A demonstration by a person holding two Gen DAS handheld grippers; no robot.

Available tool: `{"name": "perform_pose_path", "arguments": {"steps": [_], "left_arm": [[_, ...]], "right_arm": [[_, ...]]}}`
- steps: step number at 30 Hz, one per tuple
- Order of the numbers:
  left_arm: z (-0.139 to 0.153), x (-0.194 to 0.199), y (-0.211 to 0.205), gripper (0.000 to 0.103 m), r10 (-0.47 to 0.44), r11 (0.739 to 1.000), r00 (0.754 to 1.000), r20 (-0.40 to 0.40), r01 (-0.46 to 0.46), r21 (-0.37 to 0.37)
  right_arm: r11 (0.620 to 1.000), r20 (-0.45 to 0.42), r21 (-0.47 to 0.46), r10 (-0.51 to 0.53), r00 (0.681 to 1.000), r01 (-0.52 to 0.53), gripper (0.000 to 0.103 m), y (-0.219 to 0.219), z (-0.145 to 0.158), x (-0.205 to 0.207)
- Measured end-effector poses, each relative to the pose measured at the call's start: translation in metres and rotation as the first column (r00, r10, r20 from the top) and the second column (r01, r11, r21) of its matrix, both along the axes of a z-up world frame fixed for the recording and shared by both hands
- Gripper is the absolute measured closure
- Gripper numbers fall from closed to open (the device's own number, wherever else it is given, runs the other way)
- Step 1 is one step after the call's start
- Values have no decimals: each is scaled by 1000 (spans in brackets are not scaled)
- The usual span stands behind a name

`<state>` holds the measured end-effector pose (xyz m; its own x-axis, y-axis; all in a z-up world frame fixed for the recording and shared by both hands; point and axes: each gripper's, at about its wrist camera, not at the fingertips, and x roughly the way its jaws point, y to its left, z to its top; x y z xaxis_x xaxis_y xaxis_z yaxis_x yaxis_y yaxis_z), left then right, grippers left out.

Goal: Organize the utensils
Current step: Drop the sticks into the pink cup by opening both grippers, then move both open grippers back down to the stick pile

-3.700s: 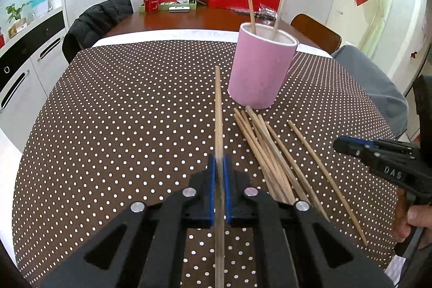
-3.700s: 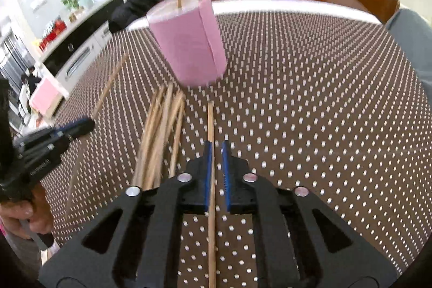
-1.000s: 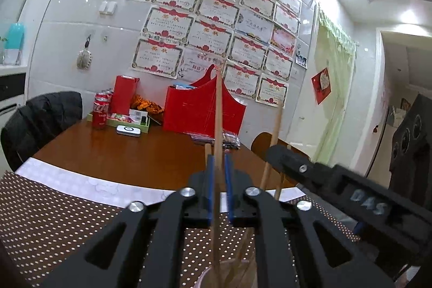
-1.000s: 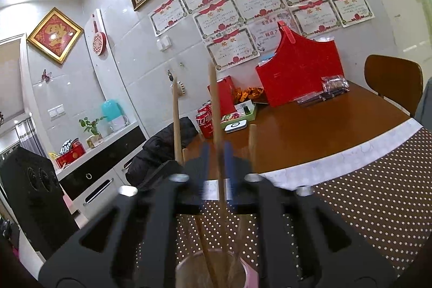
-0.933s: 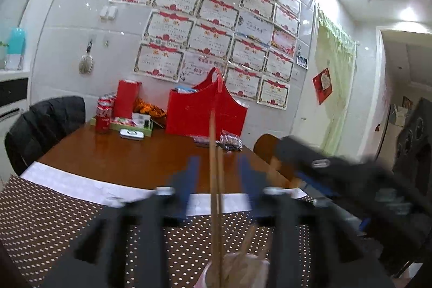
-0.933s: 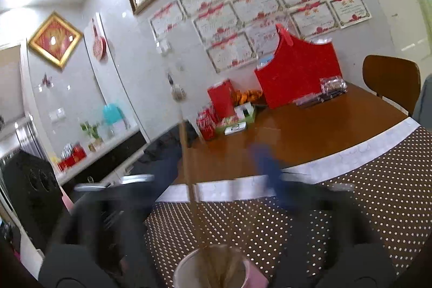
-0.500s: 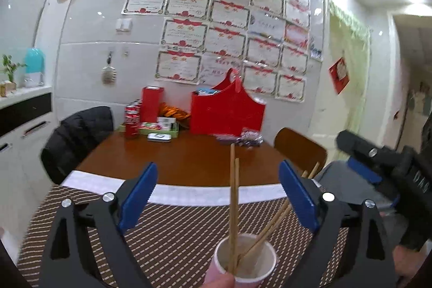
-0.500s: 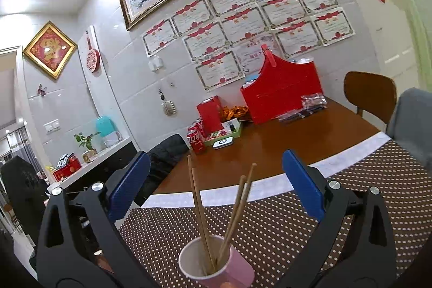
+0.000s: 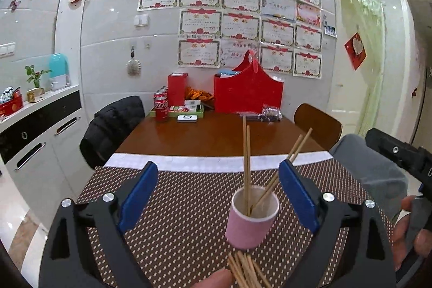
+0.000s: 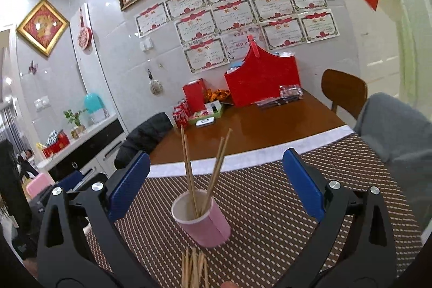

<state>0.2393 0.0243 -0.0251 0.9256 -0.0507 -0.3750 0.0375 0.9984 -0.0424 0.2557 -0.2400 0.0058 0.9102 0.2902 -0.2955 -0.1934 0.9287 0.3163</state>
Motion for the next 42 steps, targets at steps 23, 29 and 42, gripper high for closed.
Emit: {"name": "perform_pose_path", "arguments": {"steps": [23,29,42], "left_arm": [[-120,-85,-2,13,-12,997,934,-357,37,65],[-162,-79,-8,13,-28,995,882,-471,72,75],[-193,-52,-20,13,-58,990,843,-534,117,78]], "right_arm": [[970,-348,-196,68,935,-143,6,6,-103,-77],[966,-417,-192,78,905,-171,6,10,-132,-65],[957,-516,-195,85,852,-214,6,22,-166,-44]]}}
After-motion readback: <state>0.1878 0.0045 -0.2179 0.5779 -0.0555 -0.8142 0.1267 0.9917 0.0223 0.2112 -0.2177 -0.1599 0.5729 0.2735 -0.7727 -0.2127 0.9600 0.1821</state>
